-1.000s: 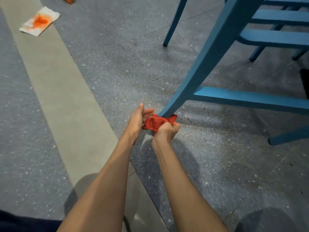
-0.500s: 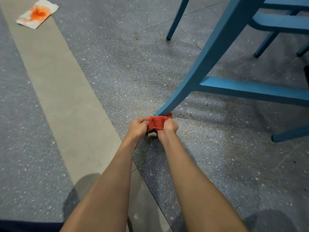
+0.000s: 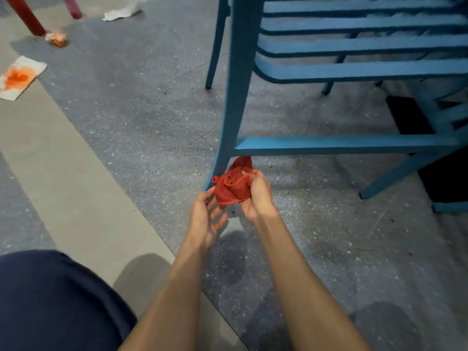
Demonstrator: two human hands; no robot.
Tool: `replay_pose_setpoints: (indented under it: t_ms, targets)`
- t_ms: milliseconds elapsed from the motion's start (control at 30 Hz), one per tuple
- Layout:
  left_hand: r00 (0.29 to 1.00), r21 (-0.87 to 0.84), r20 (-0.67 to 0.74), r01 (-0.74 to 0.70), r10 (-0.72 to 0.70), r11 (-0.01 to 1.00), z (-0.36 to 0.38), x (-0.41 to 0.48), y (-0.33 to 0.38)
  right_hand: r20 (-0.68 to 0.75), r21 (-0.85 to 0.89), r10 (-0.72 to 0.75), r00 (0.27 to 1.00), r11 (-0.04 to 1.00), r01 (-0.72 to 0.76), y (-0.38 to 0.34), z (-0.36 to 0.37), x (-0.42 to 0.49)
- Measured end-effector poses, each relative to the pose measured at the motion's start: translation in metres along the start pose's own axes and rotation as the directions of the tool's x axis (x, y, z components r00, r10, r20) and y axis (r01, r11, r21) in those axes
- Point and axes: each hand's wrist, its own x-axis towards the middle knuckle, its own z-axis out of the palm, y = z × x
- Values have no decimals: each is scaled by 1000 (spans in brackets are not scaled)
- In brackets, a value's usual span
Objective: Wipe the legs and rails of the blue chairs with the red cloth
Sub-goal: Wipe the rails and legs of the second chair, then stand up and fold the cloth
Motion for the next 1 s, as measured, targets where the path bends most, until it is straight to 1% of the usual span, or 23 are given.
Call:
replay_pose_setpoints:
  t_ms: [100,200,300,367,433,533,567,633,700,767,800,867,1000]
  targets:
    - [997,56,66,42,-45,998,26,-14,-4,19,53,-36,999,998,35,-19,-14,-8]
    - [975,99,201,75,-94,992,57,-28,-7,-4,54,-98,995,994,98,-41,-39,-16]
    - [939,120,301,138,-169,983,88,-38,-6,-49,-56,-218,975,975,215,-62,-69,-20]
    - [920,198,334,143,-204,970,106,-43,-6,-70,-101,-256,964,963,249,-71,-90,-22]
    - [894,338,358,145,-270,930,123,-49,-9,-92,-129,-276,957,956,263,-78,-113,-26]
    - [871,515,348,132,-347,847,140,-55,-11,-82,-202,-285,955,943,264,-84,-138,-31]
    - [862,545,359,118,-359,830,148,-57,-12,-78,-242,-289,954,934,263,-88,-147,-33]
    - [820,542,428,104,-381,834,160,-60,-14,-50,-300,-278,959,920,251,-95,-159,-36]
    - [797,569,454,85,-399,818,175,-73,-13,-21,-273,-255,967,932,240,-107,-169,-49]
    - [814,640,432,27,-389,768,189,-88,-13,-2,-235,-234,972,945,227,-119,-178,-70]
    - [824,666,418,7,-382,746,196,-97,-13,-21,-242,-225,974,947,214,-124,-181,-82]
    - [846,666,384,25,-371,746,212,-115,-11,-90,-225,-212,973,956,188,-138,-185,-107]
    - [838,551,358,167,-412,817,244,-166,7,-300,14,-175,938,982,187,-174,-188,-152]
